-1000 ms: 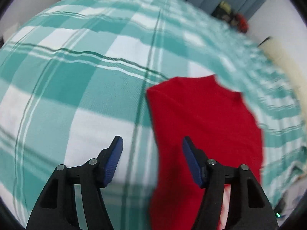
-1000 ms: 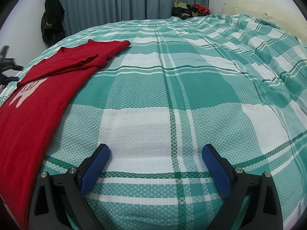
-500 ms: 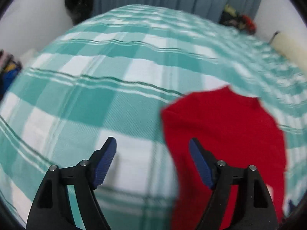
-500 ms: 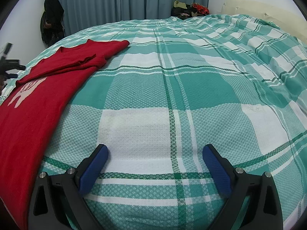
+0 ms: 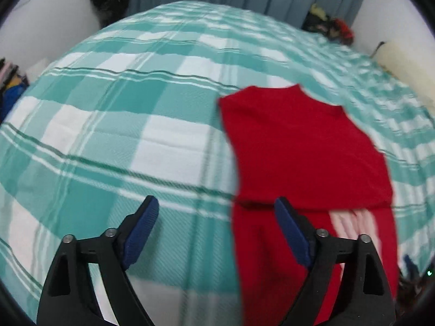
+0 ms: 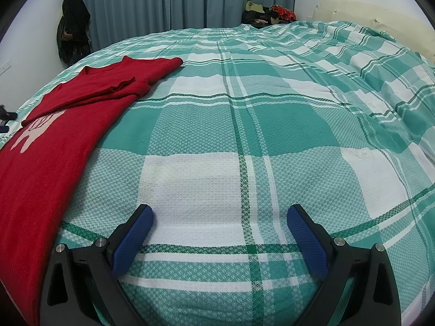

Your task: Fold small clothes

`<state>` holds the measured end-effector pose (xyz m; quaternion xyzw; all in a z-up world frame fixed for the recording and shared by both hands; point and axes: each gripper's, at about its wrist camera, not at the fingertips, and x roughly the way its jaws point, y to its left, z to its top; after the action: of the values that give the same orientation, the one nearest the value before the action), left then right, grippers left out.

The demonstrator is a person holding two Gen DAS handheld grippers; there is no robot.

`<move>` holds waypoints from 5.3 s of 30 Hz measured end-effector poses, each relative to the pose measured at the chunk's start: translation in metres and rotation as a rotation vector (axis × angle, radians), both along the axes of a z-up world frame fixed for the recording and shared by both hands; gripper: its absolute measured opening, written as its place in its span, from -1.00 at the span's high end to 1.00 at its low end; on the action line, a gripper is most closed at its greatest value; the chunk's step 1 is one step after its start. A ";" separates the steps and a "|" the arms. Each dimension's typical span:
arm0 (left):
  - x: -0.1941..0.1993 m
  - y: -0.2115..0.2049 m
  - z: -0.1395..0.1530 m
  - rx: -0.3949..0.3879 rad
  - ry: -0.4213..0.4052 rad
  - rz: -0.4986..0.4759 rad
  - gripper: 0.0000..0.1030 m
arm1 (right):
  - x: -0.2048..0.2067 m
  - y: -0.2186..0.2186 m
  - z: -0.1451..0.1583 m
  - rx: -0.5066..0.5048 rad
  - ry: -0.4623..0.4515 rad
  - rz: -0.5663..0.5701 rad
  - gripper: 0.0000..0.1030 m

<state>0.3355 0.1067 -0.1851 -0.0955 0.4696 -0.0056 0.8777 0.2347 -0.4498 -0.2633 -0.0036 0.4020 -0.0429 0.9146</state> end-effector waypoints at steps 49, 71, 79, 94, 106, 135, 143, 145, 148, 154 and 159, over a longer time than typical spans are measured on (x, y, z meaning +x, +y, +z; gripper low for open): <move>-0.191 -0.050 -0.036 0.156 -0.013 -0.023 -0.99 | -0.060 0.041 0.024 0.039 0.013 0.114 -0.90; -0.210 -0.030 -0.027 -0.244 0.081 -0.117 -0.64 | -0.078 0.027 0.018 0.838 0.230 0.315 -0.26; -0.199 -0.042 -0.039 -0.350 0.154 -0.176 0.40 | -0.063 0.053 -0.005 0.884 0.345 0.370 0.18; -0.090 -0.019 0.023 -0.648 0.039 -0.069 0.89 | 0.014 0.043 0.064 0.980 0.045 0.275 0.90; 0.130 -0.017 -0.001 -0.588 0.098 0.028 0.89 | 0.243 0.070 0.075 0.860 0.018 0.185 0.90; 0.054 -0.043 -0.015 -0.242 0.066 -0.260 -0.76 | 0.212 0.136 0.052 0.385 0.168 0.674 0.00; 0.003 -0.004 0.005 -0.276 0.025 -0.142 -0.79 | 0.154 0.084 0.044 0.291 0.155 0.489 0.42; -0.006 -0.004 0.009 -0.260 0.001 -0.121 -0.81 | 0.146 0.098 0.063 0.277 0.100 0.529 0.42; -0.012 -0.004 -0.011 -0.220 0.032 -0.037 -0.82 | 0.145 0.124 0.063 0.310 0.086 0.573 0.42; -0.045 0.014 -0.024 -0.056 0.070 0.070 -0.76 | 0.142 0.111 -0.002 0.347 0.207 0.407 0.40; -0.075 0.019 -0.016 0.050 0.016 0.102 -0.89 | 0.078 0.100 0.037 0.256 0.101 0.300 -0.13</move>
<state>0.2606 0.1252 -0.2013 -0.0973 0.4710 0.0515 0.8752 0.3129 -0.3501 -0.2262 0.0504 0.4445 0.1456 0.8825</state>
